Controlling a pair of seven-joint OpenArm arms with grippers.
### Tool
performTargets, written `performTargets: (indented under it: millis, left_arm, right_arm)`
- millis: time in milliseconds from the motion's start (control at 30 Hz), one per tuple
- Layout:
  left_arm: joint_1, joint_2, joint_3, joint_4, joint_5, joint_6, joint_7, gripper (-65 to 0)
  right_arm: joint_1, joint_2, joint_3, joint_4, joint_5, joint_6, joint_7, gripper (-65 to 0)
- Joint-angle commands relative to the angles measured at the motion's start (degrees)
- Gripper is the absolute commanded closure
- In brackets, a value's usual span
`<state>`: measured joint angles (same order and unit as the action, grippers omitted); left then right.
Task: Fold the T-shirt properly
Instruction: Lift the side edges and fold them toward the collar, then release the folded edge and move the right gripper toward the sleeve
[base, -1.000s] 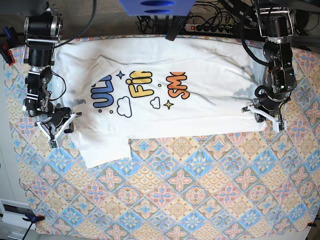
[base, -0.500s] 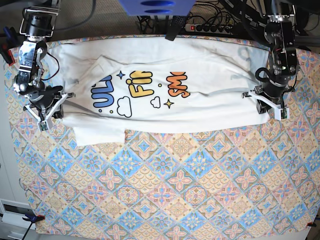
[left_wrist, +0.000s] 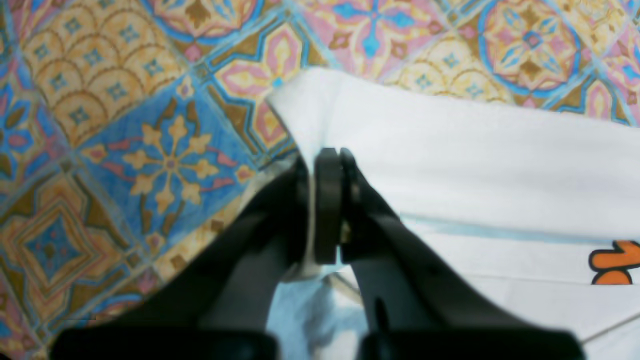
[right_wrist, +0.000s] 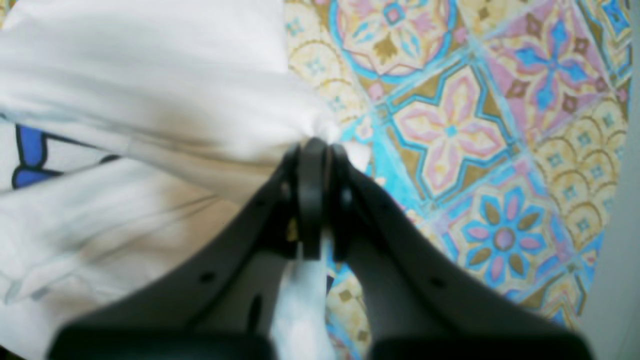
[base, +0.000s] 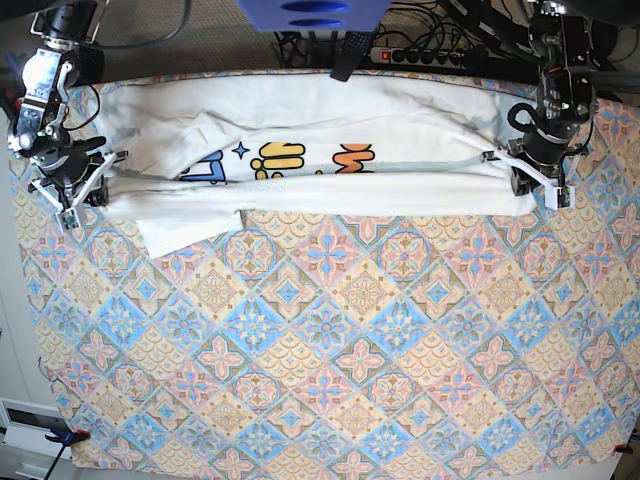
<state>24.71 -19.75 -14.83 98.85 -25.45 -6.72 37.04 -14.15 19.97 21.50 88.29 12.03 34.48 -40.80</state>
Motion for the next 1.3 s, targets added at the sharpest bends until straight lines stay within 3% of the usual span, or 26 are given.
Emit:
performTargets:
  millis: [0,233,467,633,733,867,933,1100,1267]
  left_arm:
    - [0.5,-0.8,-0.3,0.8,0.3,0.1,-0.9,0.0]
    - [2.7,-0.8,0.0,0.7,1.0,0.1,-0.8,0.0]
    - [2.4,-0.6,2.9,-3.1,7.7,0.1,-1.1,0.0]
    - [2.2,-0.6,2.9,-6.4,7.7,0.1,-1.1,0.0]
    - [2.2,-0.6,2.9,-6.3,7.7,0.1,-1.1,-7.2]
    - [2.3,-0.6,2.6,-6.1,7.6,0.1,-1.0,-23.2]
    - [2.4,-0.6,2.6,-6.1,7.6,0.1,-1.0,-28.4]
    - [2.4,-0.5,1.1,-6.1,5.2,0.1,-1.1,-37.4]
    - [2.4,-0.4,-3.1,-3.9,-5.1,0.1,-0.8,-39.0]
  right_arm:
    - [0.5,1.4,1.2,0.6,0.3,-0.4,1.0,-0.3]
    - [-0.7,1.4,1.2,0.5,0.3,-0.3,1.0,-0.3]
    - [-1.9,1.4,0.0,0.5,0.1,-0.3,0.9,-0.6]
    - [-1.9,1.4,-2.1,0.7,-0.1,-0.3,-3.1,-0.9]
    - [-2.5,1.4,-1.9,1.1,-0.1,-0.3,-3.2,-6.5]
    - [-3.0,1.4,-1.3,1.1,-0.1,-0.7,-3.2,-22.2]
    - [-3.5,1.4,0.6,1.2,-0.2,-2.3,-3.2,-27.0]
    - [-3.5,1.4,4.7,4.9,-0.2,-3.8,-3.2,-27.8]
    - [-3.8,1.1,4.9,11.7,0.1,-3.8,-3.2,-27.8]
